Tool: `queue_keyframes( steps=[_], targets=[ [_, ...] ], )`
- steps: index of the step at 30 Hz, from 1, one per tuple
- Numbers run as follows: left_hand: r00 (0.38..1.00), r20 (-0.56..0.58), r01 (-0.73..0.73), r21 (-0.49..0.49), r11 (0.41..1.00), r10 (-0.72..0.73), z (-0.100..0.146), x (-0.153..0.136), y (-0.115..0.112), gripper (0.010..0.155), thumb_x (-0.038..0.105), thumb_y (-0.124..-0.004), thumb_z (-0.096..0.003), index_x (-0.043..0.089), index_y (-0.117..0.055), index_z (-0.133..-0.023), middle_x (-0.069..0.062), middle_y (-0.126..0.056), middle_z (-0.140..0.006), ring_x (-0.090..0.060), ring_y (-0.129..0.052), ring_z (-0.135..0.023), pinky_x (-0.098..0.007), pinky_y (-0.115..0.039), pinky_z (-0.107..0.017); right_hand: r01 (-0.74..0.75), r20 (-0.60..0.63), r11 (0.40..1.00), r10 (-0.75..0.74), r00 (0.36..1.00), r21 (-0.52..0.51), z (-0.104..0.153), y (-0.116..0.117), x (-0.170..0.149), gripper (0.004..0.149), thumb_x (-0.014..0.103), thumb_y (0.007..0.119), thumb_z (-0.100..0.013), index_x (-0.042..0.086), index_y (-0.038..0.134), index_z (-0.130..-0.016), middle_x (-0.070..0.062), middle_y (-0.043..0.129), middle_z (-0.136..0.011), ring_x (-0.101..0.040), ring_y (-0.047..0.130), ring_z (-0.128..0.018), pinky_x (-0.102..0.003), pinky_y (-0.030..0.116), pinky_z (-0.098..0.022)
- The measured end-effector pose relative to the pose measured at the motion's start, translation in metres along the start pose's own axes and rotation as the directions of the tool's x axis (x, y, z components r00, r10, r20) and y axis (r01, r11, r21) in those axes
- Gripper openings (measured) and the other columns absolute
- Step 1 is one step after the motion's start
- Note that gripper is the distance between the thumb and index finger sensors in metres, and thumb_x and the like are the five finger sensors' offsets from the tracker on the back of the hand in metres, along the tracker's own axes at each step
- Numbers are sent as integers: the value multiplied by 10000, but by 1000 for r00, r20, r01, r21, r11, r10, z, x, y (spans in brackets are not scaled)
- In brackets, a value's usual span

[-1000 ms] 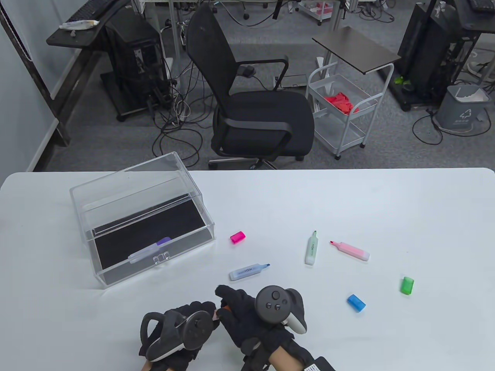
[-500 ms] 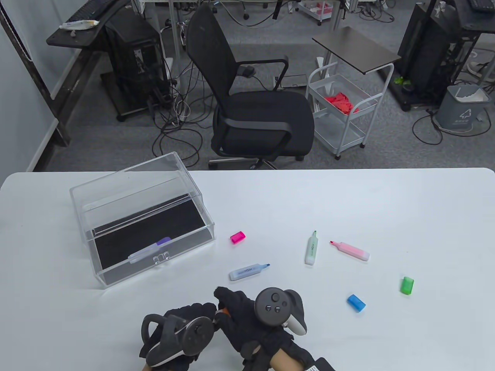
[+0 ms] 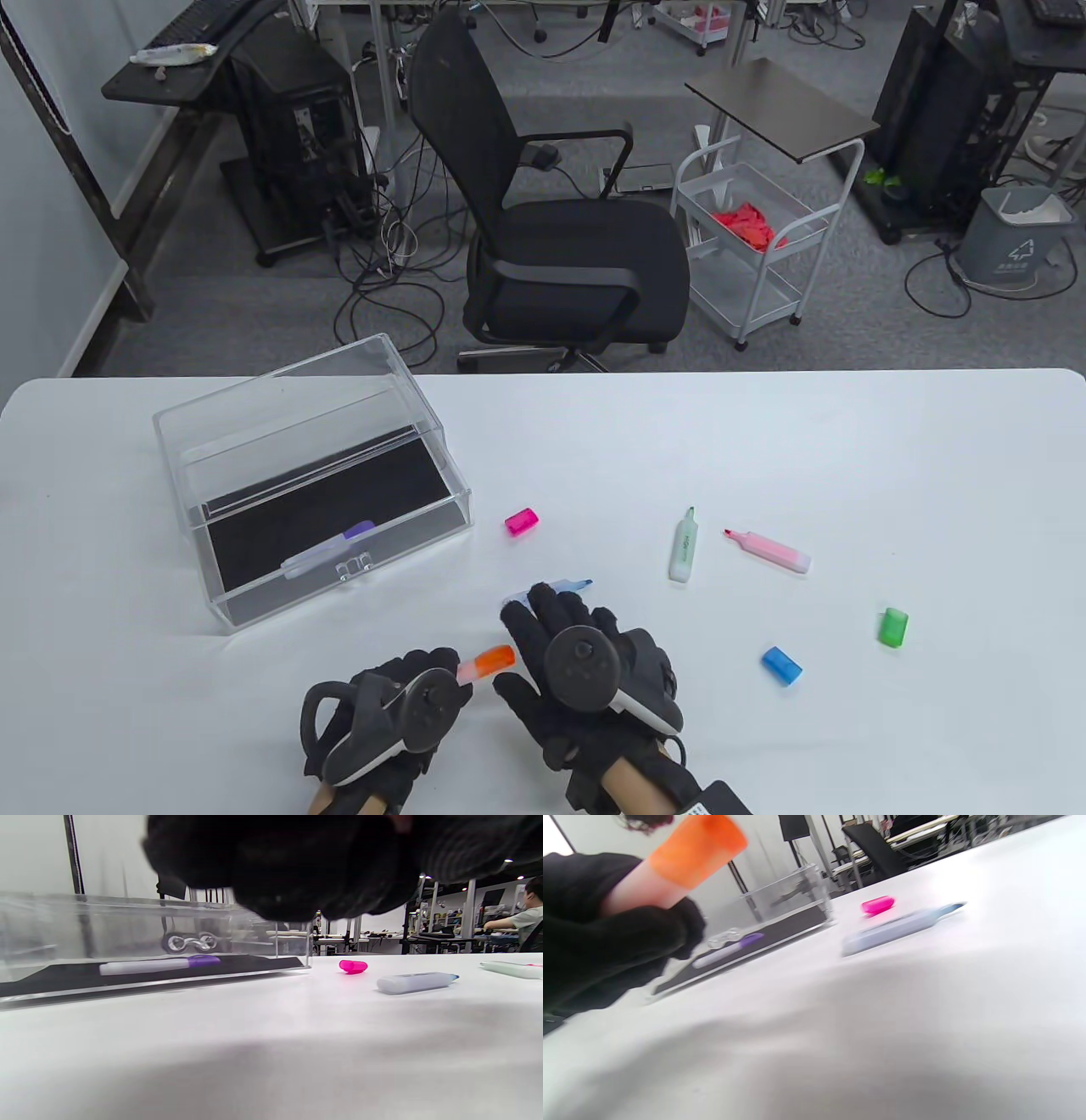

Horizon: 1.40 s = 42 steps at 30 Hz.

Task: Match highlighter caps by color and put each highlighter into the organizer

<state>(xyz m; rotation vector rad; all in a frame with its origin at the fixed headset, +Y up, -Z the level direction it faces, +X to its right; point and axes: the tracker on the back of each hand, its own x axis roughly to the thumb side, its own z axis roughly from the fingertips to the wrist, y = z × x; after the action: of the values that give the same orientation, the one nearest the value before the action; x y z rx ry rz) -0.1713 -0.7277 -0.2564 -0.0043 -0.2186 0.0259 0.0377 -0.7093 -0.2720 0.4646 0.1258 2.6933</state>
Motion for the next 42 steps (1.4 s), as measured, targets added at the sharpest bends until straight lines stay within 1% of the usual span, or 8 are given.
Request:
queue_keyframes(
  steps=[9,18,22,25,30,36,40,42],
  targets=[
    [1000,7,28,-14,999,-28,-1,4,-3,534,610,-642,-448,350,-663,-914,182,-868,-612,-76,-978,-317,-280,-883,-304,-128,-140,990,119,983,-57,15,-3,-18,721,533,656,-428,350,343,-1051,-20,142,-1154,-342,117,-1079,-682,114,-702],
    [999,-30,21,-46,999,-23,-9,0,2,621,645,-585,-453,337,-565,-993,168,-820,-701,-88,-961,-408,-289,-865,-374,-119,-192,989,101,976,-86,14,-1,-37,712,528,665,-427,349,370,-1050,-12,147,-1154,-332,105,-1076,-678,110,-703],
    [996,-88,-10,-14,1000,8,-24,-20,21,650,637,-570,-451,329,-521,-1021,151,-799,-734,-113,-951,-437,-310,-851,-394,-103,-222,991,82,972,-81,15,-2,-46,712,525,667,-427,346,373,-1050,-16,147,-1152,-331,102,-1074,-677,108,-702],
    [984,-159,79,-15,997,-81,-41,-42,39,657,613,-559,-460,335,-455,-1046,147,-747,-787,-110,-931,-490,-309,-840,-429,-85,-228,991,59,972,-107,18,-5,-50,710,523,670,-427,339,382,-1050,-20,155,-1153,-332,106,-1073,-678,112,-702],
    [961,-249,115,-47,992,-123,-71,-71,57,672,599,-561,-469,338,-412,-1070,131,-703,-834,-117,-912,-541,-314,-829,-461,-104,-243,990,77,967,-99,19,-6,-51,710,528,664,-430,336,380,-1051,-25,156,-1152,-337,110,-1071,-679,126,-701],
    [920,-351,132,-139,981,-174,-108,-109,53,692,599,-558,-475,339,-379,-1090,123,-675,-866,-120,-896,-579,-313,-822,-483,-101,-265,991,75,961,-85,22,-5,-54,711,528,665,-430,335,378,-1051,-26,152,-1151,-337,108,-1069,-678,129,-701],
    [905,-399,76,-194,978,-149,-124,-132,44,712,607,-541,-483,342,-331,-1109,96,-605,-922,-145,-848,-658,-322,-795,-529,-91,-282,993,68,957,-70,22,-4,-59,712,527,666,-430,335,375,-1051,-27,151,-1148,-335,100,-1067,-677,125,-702],
    [902,-408,66,-197,978,-143,-127,-139,42,733,616,-517,-484,337,-276,-1118,83,-518,-990,-167,-789,-746,-340,-759,-595,-84,-288,994,61,956,-69,21,-4,-61,713,526,667,-430,334,375,-1051,-27,152,-1147,-335,100,-1067,-676,123,-702]
  ],
)
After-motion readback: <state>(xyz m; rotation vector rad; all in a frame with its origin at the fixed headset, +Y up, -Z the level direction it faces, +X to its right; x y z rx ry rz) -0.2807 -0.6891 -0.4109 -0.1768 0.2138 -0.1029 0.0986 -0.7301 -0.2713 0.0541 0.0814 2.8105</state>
